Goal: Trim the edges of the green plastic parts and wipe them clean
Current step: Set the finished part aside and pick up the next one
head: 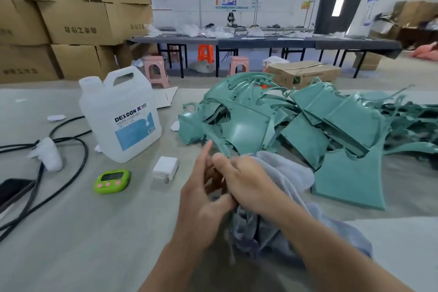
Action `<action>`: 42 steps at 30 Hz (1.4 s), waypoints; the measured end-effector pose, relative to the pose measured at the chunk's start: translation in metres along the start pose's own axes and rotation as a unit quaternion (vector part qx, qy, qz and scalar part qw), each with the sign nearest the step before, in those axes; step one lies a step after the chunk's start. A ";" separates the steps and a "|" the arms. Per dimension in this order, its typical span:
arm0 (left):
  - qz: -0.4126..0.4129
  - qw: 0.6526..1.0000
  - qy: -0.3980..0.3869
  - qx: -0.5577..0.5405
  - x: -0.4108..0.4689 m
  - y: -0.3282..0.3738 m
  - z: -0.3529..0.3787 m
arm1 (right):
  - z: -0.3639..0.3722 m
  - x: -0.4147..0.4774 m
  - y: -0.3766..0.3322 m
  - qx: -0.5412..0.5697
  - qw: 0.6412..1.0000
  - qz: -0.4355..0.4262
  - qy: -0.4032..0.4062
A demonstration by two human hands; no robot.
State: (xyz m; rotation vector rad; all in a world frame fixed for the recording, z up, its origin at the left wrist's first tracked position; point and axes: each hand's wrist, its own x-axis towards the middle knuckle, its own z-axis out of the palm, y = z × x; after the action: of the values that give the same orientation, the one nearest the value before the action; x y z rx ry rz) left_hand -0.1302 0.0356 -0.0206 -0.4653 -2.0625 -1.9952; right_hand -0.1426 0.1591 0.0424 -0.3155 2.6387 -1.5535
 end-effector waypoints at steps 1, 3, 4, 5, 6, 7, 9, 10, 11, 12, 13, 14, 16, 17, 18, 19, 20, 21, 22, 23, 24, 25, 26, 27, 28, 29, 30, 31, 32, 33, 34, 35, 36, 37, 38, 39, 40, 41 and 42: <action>-0.036 0.998 0.015 -0.042 0.001 0.002 -0.001 | -0.003 -0.003 0.002 -0.052 0.998 -0.009 -0.029; -0.126 0.985 0.068 -0.100 0.006 0.002 -0.002 | -0.012 -0.008 0.009 -0.223 0.974 -0.032 0.025; -0.172 0.976 0.095 -0.099 0.009 0.002 -0.003 | -0.017 -0.010 0.012 -0.272 0.956 -0.043 0.100; -0.207 0.968 0.115 -0.089 0.011 0.001 -0.004 | -0.024 -0.011 0.014 -0.293 0.938 -0.055 0.180; -0.228 0.962 0.127 -0.079 0.012 0.000 -0.005 | -0.031 -0.011 0.017 -0.317 0.914 -0.068 0.246; -0.239 0.959 0.137 -0.070 0.013 -0.002 -0.007 | -0.039 -0.012 0.021 -0.360 0.887 -0.074 0.279; -0.255 0.952 0.157 -0.065 0.016 -0.005 -0.013 | -0.052 -0.011 0.036 -0.441 0.870 0.002 0.222; -0.265 0.946 0.169 -0.080 0.017 -0.007 -0.015 | -0.053 -0.010 0.045 -0.457 0.874 0.049 0.159; -0.272 0.939 0.180 -0.109 0.018 -0.008 -0.017 | -0.050 -0.009 0.052 -0.455 0.880 0.070 0.115; -0.275 0.931 0.190 -0.149 0.018 -0.009 -0.018 | -0.045 -0.009 0.057 -0.447 0.887 0.063 0.100; -0.271 0.923 0.199 -0.188 0.018 -0.009 -0.019 | -0.040 -0.007 0.059 -0.442 0.890 0.038 0.108; -0.263 0.917 0.208 -0.218 0.019 -0.008 -0.020 | -0.039 -0.006 0.059 -0.442 0.888 0.000 0.125; -0.248 0.905 0.238 -0.253 0.020 -0.008 -0.023 | -0.052 -0.003 0.047 -0.420 0.889 -0.062 0.173; -0.244 0.900 0.249 -0.263 0.021 -0.009 -0.026 | -0.067 -0.002 0.038 -0.398 0.890 -0.067 0.212; -0.242 0.898 0.254 -0.267 0.021 -0.009 -0.029 | -0.086 -0.003 0.028 -0.383 0.883 -0.069 0.262; -0.236 0.898 0.258 -0.267 0.021 -0.010 -0.031 | -0.109 -0.005 0.017 -0.378 0.866 -0.075 0.319; -0.228 0.900 0.262 -0.265 0.021 -0.009 -0.034 | -0.133 -0.008 0.008 -0.375 0.844 -0.083 0.374; -0.220 0.904 0.262 -0.259 0.020 -0.008 -0.035 | -0.156 -0.011 0.001 -0.380 0.822 -0.087 0.415; -0.215 0.910 0.259 -0.243 0.020 -0.008 -0.034 | -0.177 -0.015 -0.003 -0.392 0.802 -0.084 0.442; -0.212 0.919 0.255 -0.214 0.020 -0.008 -0.033 | -0.195 -0.018 -0.005 -0.409 0.787 -0.074 0.456; -0.207 0.930 0.252 -0.171 0.019 -0.009 -0.032 | -0.208 -0.019 -0.002 -0.426 0.778 -0.062 0.457; -0.195 0.942 0.249 -0.114 0.019 -0.011 -0.031 | -0.217 -0.018 0.004 -0.451 0.774 -0.038 0.443; -0.175 0.954 0.240 -0.044 0.018 -0.012 -0.029 | -0.221 -0.018 0.010 -0.487 0.772 0.004 0.408; -0.145 0.963 0.226 0.033 0.017 -0.011 -0.027 | -0.220 -0.018 0.017 -0.523 0.771 0.059 0.358; -0.108 0.966 0.207 0.109 0.014 -0.010 -0.025 | -0.214 -0.018 0.025 -0.550 0.769 0.115 0.305; -0.069 0.964 0.184 0.180 0.011 -0.009 -0.023 | -0.204 -0.017 0.033 -0.564 0.767 0.151 0.264; -0.038 0.956 0.161 0.244 0.007 -0.008 -0.020 | -0.190 -0.017 0.042 -0.570 0.769 0.153 0.245; -0.014 0.944 0.140 0.300 0.003 -0.006 -0.017 | -0.173 -0.016 0.050 -0.562 0.779 0.120 0.251; 0.008 0.931 0.125 0.343 0.000 -0.005 -0.015 | -0.153 -0.015 0.057 -0.528 0.806 0.070 0.258; 0.028 0.920 0.117 0.374 -0.003 -0.006 -0.012 | -0.133 -0.015 0.063 -0.468 0.847 0.028 0.250; 0.042 0.909 0.115 0.398 -0.005 -0.007 -0.010 | -0.114 -0.014 0.068 -0.398 0.889 0.006 0.227; 0.045 0.899 0.115 0.421 -0.005 -0.008 -0.009 | -0.099 -0.012 0.075 -0.342 0.917 0.001 0.205; 0.036 0.890 0.112 0.440 -0.006 -0.009 -0.009 | -0.089 -0.008 0.082 -0.304 0.933 0.008 0.193; 0.018 0.885 0.108 0.453 -0.005 -0.010 -0.010 | -0.082 -0.006 0.090 -0.277 0.941 0.023 0.194; -0.003 0.882 0.102 0.461 -0.005 -0.010 -0.012 | -0.078 -0.003 0.097 -0.253 0.945 0.041 0.203; -0.024 0.881 0.097 0.463 -0.003 -0.011 -0.014 | -0.076 -0.001 0.104 -0.237 0.946 0.062 0.213; -0.044 0.882 0.095 0.459 -0.001 -0.012 -0.017 | -0.075 0.001 0.111 -0.234 0.943 0.080 0.223; -0.063 0.883 0.097 0.454 0.002 -0.012 -0.018 | -0.076 0.003 0.118 -0.254 0.935 0.096 0.229; -0.080 0.885 0.103 0.447 0.005 -0.013 -0.020 | -0.077 0.004 0.126 -0.299 0.920 0.112 0.226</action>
State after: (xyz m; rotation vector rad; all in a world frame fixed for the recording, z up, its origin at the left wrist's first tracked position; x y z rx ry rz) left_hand -0.1409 0.0155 -0.0297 0.1059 -2.6063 -0.8819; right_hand -0.1769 0.2831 -0.0291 0.3666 3.3081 -0.7877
